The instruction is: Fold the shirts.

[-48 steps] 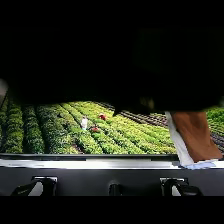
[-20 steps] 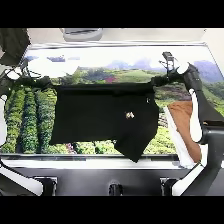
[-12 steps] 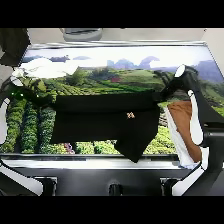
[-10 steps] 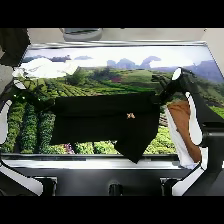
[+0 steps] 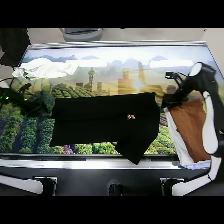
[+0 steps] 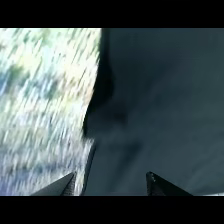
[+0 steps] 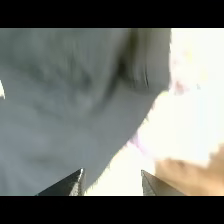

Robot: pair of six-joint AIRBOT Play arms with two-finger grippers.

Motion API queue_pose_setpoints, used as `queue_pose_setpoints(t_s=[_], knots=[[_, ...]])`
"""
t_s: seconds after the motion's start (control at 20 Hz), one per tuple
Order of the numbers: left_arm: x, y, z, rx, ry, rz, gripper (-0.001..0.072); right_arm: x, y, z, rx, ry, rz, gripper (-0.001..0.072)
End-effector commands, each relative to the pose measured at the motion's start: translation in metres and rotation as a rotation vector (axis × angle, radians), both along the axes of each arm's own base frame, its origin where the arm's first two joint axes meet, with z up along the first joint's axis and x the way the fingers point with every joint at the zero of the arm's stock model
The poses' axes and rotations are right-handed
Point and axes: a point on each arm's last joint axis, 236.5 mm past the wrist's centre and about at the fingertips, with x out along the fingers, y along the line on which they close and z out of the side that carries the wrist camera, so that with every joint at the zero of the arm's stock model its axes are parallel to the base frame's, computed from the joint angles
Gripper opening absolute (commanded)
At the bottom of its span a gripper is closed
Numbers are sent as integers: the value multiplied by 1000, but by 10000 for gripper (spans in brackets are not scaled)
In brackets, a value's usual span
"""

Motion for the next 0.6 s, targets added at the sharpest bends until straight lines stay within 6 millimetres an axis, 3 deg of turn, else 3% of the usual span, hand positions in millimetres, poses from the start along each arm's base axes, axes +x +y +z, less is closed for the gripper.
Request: queue_pose_setpoints(t_s=[0.0,0.15,0.25,0.4,0.55], knots=[[-61,1,-5,-3,14,70,521,-45,-8,13,-3,31,27,438],[-138,-18,-53,-21,58,121,521,-69,18,2,22,-10,62,437],[-161,-22,-74,-19,63,161,520,-82,27,-2,24,-10,98,437],[-161,-31,-89,-49,40,181,521,-86,31,2,44,-14,120,437],[-139,-36,-90,-70,-25,242,497,-90,31,2,46,-5,138,437]])
